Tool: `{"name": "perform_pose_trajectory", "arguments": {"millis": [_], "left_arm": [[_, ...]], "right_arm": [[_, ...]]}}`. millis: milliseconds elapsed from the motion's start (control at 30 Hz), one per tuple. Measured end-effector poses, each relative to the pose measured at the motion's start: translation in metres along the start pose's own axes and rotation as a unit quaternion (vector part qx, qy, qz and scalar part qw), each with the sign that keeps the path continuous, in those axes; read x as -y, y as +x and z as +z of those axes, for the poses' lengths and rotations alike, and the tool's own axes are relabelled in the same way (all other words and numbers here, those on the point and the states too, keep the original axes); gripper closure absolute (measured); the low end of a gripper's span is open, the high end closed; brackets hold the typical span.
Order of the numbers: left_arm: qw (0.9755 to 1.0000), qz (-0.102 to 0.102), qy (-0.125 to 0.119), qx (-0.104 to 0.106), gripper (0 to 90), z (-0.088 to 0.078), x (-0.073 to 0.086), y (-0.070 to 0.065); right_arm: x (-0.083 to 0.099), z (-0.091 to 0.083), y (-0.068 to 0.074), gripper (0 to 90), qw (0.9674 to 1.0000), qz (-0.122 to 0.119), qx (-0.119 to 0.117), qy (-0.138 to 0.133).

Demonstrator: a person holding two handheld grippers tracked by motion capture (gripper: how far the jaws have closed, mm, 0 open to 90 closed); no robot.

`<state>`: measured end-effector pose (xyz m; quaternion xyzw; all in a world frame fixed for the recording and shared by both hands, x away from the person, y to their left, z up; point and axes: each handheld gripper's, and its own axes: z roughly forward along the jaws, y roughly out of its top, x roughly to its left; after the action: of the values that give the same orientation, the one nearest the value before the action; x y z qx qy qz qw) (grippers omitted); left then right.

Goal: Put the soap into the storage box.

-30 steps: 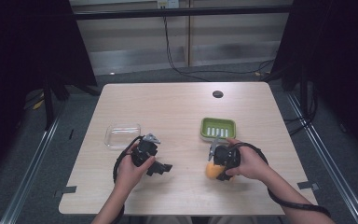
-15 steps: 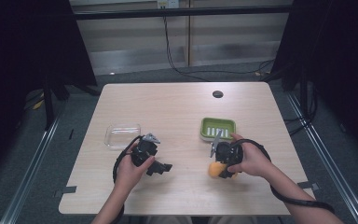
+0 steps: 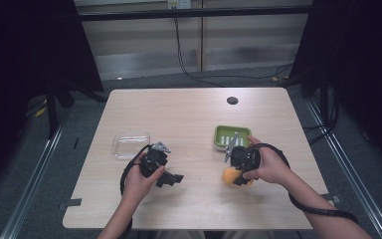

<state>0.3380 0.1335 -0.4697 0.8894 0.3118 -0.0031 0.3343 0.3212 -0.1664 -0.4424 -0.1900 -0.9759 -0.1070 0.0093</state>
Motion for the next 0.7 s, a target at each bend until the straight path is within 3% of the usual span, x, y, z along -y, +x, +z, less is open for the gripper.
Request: {"name": "perform_pose_trajectory", "arguments": {"millis": [467,533,567,600,700], "left_arm": [[1.0000,-0.004,0.002,0.001,7.7,0.002,0.000,-0.001],[0.9998,0.014,0.013,0.002,7.7,0.000,0.000,0.002],[0.9999,0.011,0.011,0.002,7.7,0.001,0.000,0.002],[1.0000,0.000,0.003,0.002,7.7,0.002,0.001,0.000],[1.0000,-0.003,0.001,0.003,7.7,0.002,0.001,0.000]], "right_arm": [[-0.002,-0.011,-0.010,49.9,0.9998,0.016,-0.007,-0.013],[-0.002,-0.012,-0.010,49.9,0.9997,0.021,-0.006,-0.013],[-0.003,-0.013,-0.010,49.9,0.9995,0.030,-0.008,-0.011],[-0.003,-0.013,-0.012,49.9,0.9995,0.024,-0.009,-0.016],[-0.003,-0.014,-0.014,49.9,0.9994,0.030,-0.010,-0.016]]}}
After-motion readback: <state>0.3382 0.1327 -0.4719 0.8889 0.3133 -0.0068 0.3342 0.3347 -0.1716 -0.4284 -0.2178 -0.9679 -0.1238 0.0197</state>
